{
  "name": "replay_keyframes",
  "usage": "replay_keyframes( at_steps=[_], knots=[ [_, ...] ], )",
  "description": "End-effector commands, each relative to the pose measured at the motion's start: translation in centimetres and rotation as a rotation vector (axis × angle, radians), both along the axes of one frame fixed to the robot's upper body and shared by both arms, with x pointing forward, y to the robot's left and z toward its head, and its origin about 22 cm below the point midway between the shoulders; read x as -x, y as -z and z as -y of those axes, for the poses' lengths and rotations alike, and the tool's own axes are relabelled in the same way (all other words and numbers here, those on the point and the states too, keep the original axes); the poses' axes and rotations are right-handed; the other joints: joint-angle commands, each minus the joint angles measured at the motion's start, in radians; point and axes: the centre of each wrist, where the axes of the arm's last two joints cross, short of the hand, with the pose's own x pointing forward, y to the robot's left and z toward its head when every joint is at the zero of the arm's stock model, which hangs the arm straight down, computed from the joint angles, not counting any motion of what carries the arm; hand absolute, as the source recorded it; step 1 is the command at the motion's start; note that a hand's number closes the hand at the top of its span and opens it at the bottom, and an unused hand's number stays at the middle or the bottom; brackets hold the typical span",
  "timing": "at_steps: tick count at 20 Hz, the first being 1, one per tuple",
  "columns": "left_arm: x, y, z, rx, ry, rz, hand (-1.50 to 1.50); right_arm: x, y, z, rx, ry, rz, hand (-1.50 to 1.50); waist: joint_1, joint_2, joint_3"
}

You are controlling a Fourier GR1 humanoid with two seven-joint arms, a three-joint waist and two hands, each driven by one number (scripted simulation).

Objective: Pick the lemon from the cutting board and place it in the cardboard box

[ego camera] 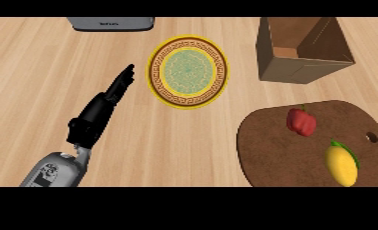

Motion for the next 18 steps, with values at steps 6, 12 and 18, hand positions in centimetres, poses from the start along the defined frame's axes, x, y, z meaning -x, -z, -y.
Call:
replay_keyframes(
  at_steps=[6, 12, 18],
  knots=[
    [-1.0, 0.5, 0.8, 0.014, 0.017, -0.018, 0.00, -3.0, -3.5, -3.1, -0.013, 0.077, -0.034, -1.50, 0.014, -0.003, 0.008],
    [-0.4, 0.9, 0.8, 0.001, 0.009, 0.000, 0.00, -6.3, 0.5, -2.7, -0.026, 0.134, -0.130, -1.50, 0.020, -0.002, 0.008],
    [-0.6, 0.5, 1.3, 0.008, 0.013, -0.020, 0.00, -5.4, 0.1, -4.2, -0.020, 0.124, -0.103, -1.50, 0.010, -0.005, 0.008]
  ],
)
